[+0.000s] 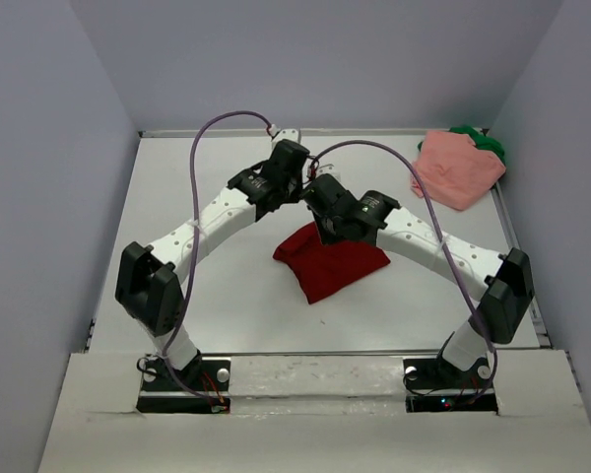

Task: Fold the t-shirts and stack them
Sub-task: Fold the tshirt

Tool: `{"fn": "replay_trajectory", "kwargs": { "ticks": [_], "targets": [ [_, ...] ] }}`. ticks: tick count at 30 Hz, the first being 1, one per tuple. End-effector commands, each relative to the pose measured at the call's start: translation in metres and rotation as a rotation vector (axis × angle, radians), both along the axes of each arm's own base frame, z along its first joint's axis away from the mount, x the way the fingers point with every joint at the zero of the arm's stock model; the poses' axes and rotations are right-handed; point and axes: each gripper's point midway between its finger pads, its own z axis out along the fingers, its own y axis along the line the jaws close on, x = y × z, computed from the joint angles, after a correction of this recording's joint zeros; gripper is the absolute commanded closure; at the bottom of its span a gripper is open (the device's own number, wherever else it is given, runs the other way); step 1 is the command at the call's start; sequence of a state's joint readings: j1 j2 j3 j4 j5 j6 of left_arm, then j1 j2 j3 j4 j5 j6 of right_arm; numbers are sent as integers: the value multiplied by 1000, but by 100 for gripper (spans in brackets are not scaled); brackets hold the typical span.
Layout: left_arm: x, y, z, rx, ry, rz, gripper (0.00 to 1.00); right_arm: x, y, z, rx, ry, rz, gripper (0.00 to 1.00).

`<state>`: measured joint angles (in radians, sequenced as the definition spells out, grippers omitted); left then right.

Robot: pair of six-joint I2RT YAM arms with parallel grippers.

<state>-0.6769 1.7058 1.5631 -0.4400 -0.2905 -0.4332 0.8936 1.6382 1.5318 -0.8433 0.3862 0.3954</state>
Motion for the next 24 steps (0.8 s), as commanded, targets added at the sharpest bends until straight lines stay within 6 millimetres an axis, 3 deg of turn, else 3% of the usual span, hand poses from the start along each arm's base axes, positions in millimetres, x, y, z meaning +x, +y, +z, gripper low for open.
{"fn": "replay_trajectory", "kwargs": {
  "ticks": [1, 6, 8, 12, 19, 24],
  "targets": [
    [-43, 8, -2, -32, 51, 3, 100, 16, -55, -6, -110, -23, -182, 100],
    [-88, 6, -28, -65, 117, -40, 100, 18, -79, -40, -118, 11, -262, 100],
    [-102, 5, -32, -70, 128, -52, 100, 19, -81, -46, -119, 17, -273, 100],
    [-130, 2, -46, -74, 151, -77, 100, 31, -109, -59, -146, 40, -354, 100],
    [-155, -11, -64, -92, 181, -114, 100, 41, -126, -75, -146, 77, -382, 100],
    [-158, -21, -78, -81, 197, -126, 100, 39, -117, -76, -98, 97, -358, 100]
  ]
}}
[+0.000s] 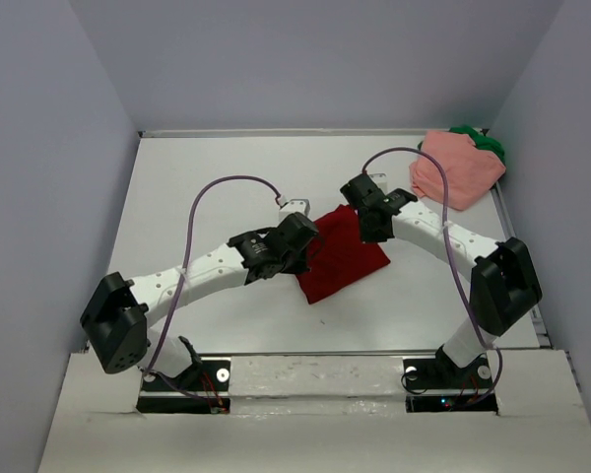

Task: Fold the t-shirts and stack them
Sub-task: Fold the tshirt

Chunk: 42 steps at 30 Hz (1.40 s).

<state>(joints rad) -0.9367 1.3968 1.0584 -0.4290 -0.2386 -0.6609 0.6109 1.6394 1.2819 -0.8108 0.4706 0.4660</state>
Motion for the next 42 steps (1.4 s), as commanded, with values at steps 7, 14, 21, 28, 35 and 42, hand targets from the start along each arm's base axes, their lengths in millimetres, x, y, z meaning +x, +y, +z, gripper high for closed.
{"fn": "replay_trajectory", "kwargs": {
  "ticks": [7, 14, 21, 28, 35, 42],
  "targets": [
    [18, -19, -20, 31, -24, 24, 100, 5, 22, 0, 103, -10, 55, 100],
    [33, -30, -39, 102, -20, 18, 100, -1, 26, -15, 123, 30, 69, 100],
    [49, -31, -42, 119, -21, 23, 100, -16, 23, -35, 141, 70, 52, 100],
    [64, -21, -42, 136, -29, 46, 100, -26, 21, -57, 142, 110, 33, 100],
    [75, -9, -52, 151, -10, 64, 100, -29, 22, -66, 145, 134, 31, 100],
    [84, -7, -60, 164, 0, 65, 100, -28, 24, -74, 141, 152, 29, 100]
  ]
}}
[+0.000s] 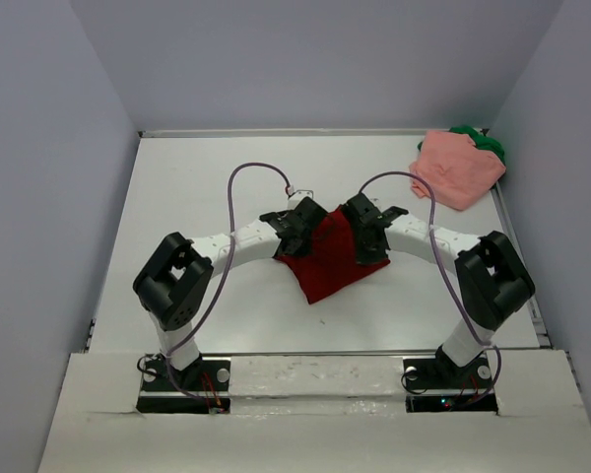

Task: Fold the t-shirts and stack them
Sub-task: Fold the tshirt

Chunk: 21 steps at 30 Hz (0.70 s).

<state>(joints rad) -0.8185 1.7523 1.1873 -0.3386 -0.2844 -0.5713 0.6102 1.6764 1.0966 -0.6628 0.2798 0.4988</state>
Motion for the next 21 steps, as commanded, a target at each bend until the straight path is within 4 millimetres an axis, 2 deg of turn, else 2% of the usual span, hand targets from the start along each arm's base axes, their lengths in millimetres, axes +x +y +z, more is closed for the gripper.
{"fn": "replay_trajectory", "kwargs": {
  "ticks": [1, 4, 11, 16, 21],
  "targets": [
    [14, -7, 8, -12, -33, -10, 100, 5, 6, -7, 20, -6, -12, 100],
    [18, -4, 7, -8, -33, -1, 100, 4, 7, -11, 20, 8, -11, 100],
    [28, 17, 6, 6, -32, 50, 100, -2, 7, -22, 20, 40, -15, 100],
    [29, 28, 7, 21, -42, 84, 100, -6, 7, -32, 22, 64, -18, 100],
    [29, 37, 0, 28, -33, 103, 100, -6, 7, -36, 14, 71, -22, 100]
  ]
}}
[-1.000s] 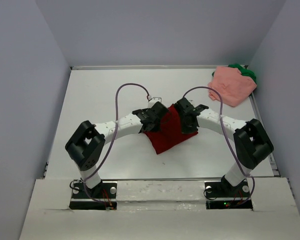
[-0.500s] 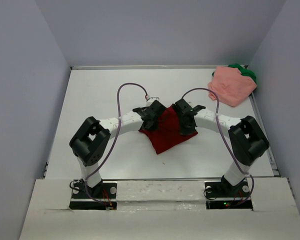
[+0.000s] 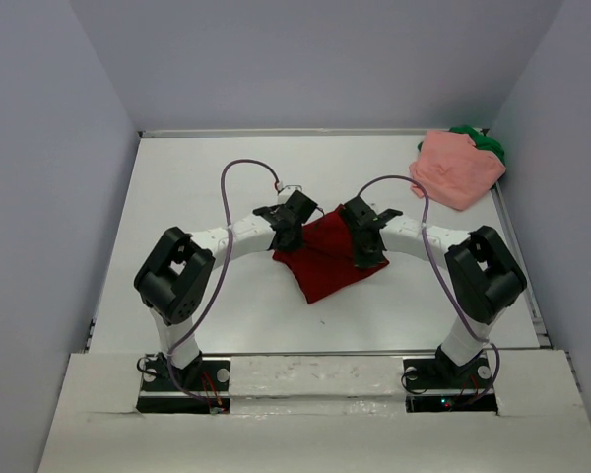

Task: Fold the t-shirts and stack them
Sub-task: Fold the tshirt

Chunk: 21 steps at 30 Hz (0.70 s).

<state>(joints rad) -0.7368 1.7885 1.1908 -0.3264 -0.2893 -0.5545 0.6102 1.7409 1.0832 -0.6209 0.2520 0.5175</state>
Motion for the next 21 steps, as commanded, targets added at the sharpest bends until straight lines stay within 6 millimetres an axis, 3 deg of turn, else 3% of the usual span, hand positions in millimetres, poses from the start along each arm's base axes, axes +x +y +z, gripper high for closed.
{"fn": "replay_trajectory", "kwargs": {
  "ticks": [1, 10, 16, 21],
  "targets": [
    [5, 15, 8, 5, -34, 35, 100, -4, 3, -13, 12, 28, -10, 100],
    [17, 24, -6, -18, -20, 82, 100, -11, 0, -23, -2, 64, -7, 100],
    [33, 21, 20, -25, -81, 105, 100, -12, 1, -26, -1, 77, 5, 100],
    [38, 23, 26, -14, -95, 115, 100, -14, 0, -31, -8, 91, 3, 100]
  ]
}}
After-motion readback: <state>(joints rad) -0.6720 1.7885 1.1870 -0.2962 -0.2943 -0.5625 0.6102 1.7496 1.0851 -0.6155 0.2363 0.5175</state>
